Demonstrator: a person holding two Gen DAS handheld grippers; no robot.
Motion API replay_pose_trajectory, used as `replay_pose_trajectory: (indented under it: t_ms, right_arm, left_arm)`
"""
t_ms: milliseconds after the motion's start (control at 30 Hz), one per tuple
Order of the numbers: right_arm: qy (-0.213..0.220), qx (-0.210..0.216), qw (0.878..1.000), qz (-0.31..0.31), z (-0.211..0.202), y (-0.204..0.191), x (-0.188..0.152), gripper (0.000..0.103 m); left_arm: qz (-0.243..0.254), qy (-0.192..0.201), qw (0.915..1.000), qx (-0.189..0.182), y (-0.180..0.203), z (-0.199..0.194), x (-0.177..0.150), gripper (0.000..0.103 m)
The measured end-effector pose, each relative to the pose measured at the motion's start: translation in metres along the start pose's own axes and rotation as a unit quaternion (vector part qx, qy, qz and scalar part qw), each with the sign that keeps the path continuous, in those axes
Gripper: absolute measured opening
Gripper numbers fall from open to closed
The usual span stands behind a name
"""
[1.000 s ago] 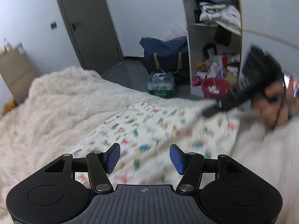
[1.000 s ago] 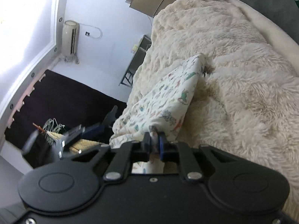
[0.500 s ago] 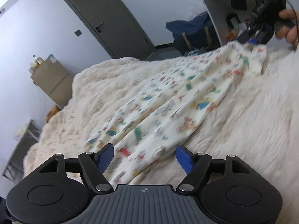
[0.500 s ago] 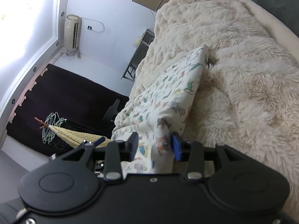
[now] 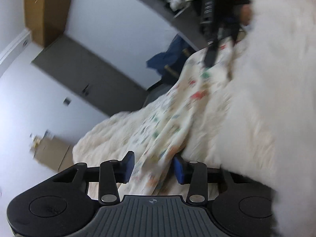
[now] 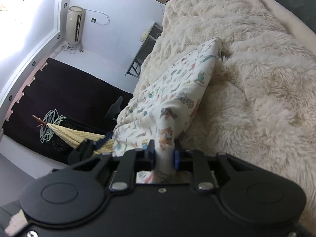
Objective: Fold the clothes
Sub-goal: 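Grasp the pants fabric with the left gripper while the right gripper holds the pants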
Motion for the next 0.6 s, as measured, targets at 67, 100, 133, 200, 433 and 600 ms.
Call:
replay_pose_trajectory:
  t_ms: [67,100,133,200,433,600]
  right_arm:
    - [0.009,0.004,1.0,0.005,-0.002,0.0,0.001,0.012]
    - [0.015,0.01,1.0,0.011,-0.005,0.001,0.003,0.011]
    - [0.022,0.02,0.999,0.02,-0.009,0.001,0.005,0.01]
    - [0.018,0.015,1.0,0.013,-0.009,0.001,0.005,0.01]
    - [-0.017,-0.046,0.997,-0.063,-0.007,-0.006,0.001,0.024]
    - [0.066,-0.107,0.98,-0.156,-0.044,-0.047,0.013,0.031]
  left_arm:
    - [-0.018,0.008,0.9995,-0.026,-0.004,-0.003,-0.001,0.003]
    - [-0.026,0.014,0.9988,-0.039,-0.007,-0.009,-0.002,0.003]
    - [-0.036,0.019,0.998,-0.049,-0.01,-0.015,-0.003,0.001]
    - [-0.059,0.018,0.9956,-0.071,-0.013,-0.02,-0.007,0.001]
    - [-0.149,0.013,0.9857,-0.076,-0.05,-0.042,-0.032,0.069]
    - [-0.402,0.014,0.9126,-0.075,-0.149,-0.069,-0.12,0.085]
Point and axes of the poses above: each gripper's, at about its wrist camera, not at the fingertips, and z roughly the way its jaws point, y to its right, x to its top, the point moved 5 cm from there along z, roughly the way its jaws point, and after that the axes turned 9 degrees about z, right-handed, at the moved point
